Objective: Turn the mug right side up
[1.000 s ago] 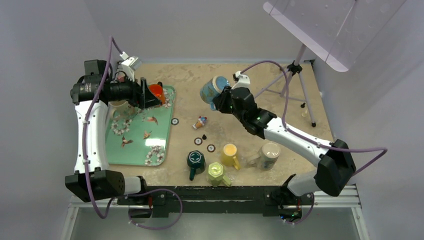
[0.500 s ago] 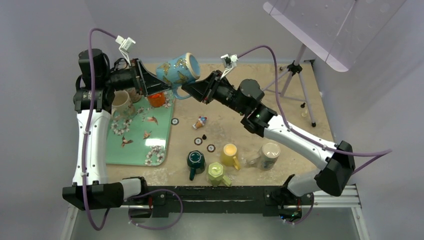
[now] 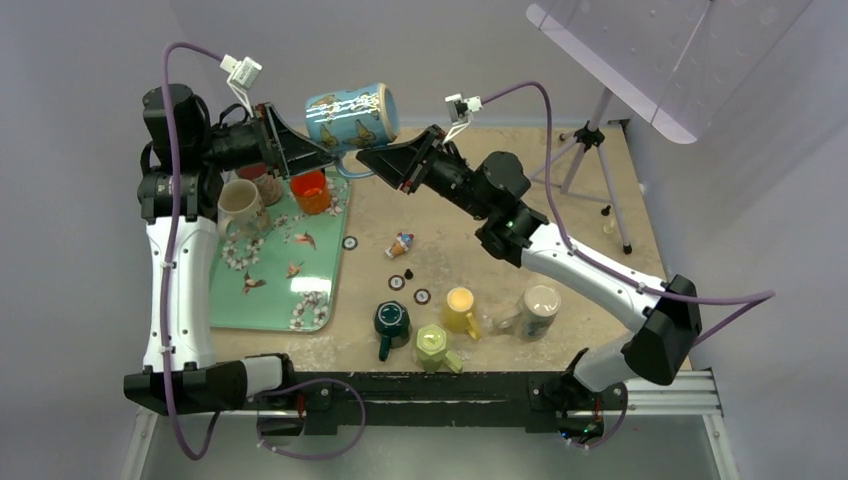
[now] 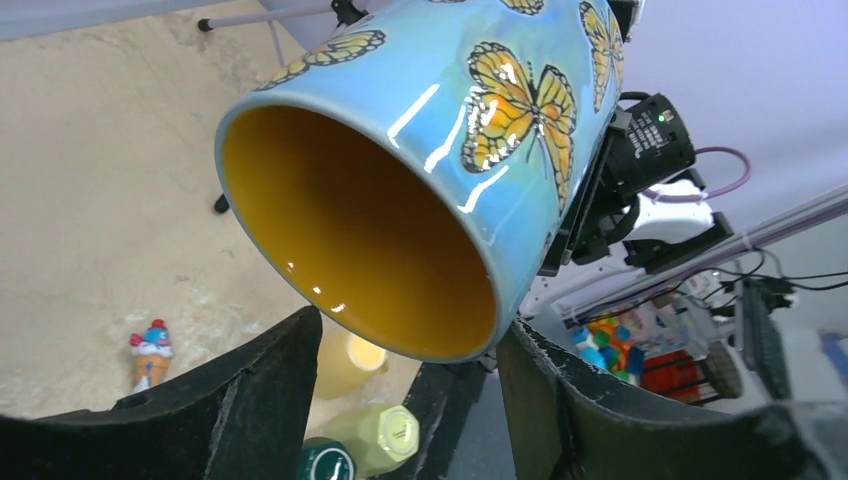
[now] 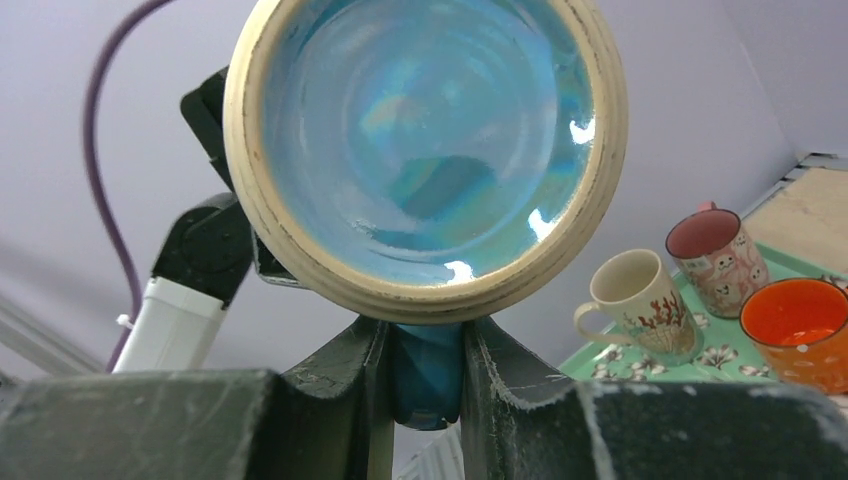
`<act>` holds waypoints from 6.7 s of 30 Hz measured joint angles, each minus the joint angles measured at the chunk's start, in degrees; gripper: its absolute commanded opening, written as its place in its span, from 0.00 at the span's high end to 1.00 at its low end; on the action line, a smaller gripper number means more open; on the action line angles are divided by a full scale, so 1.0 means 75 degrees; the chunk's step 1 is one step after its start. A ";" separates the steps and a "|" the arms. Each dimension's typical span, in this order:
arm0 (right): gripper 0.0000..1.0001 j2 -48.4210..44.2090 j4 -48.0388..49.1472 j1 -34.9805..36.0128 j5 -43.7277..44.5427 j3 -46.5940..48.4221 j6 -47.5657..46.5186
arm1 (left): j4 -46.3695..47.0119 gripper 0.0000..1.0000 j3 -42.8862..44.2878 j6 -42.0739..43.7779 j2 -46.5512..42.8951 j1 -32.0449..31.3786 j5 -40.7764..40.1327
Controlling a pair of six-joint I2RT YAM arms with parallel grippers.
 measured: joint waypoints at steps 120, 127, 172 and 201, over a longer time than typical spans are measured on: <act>1.00 -0.0274 -0.7781 0.1209 0.4995 -0.4025 0.0044 | -0.4689 0.40 -0.0131 0.8166 0.1425 -0.0306 -0.6540; 1.00 -0.0408 -0.7947 0.1207 0.5304 -0.4025 -0.0015 | -0.4747 0.40 -0.0131 0.8072 0.1376 -0.0306 -0.6371; 0.04 -0.0871 -0.3541 0.0458 0.1072 -0.0210 -0.0510 | -0.0883 1.00 0.0286 -0.0309 0.0152 -0.0761 -0.1067; 0.02 -0.1131 -0.6528 0.0455 0.2754 -0.0941 -0.1667 | -0.3634 1.00 -0.3115 0.9460 0.2221 0.2361 -0.9095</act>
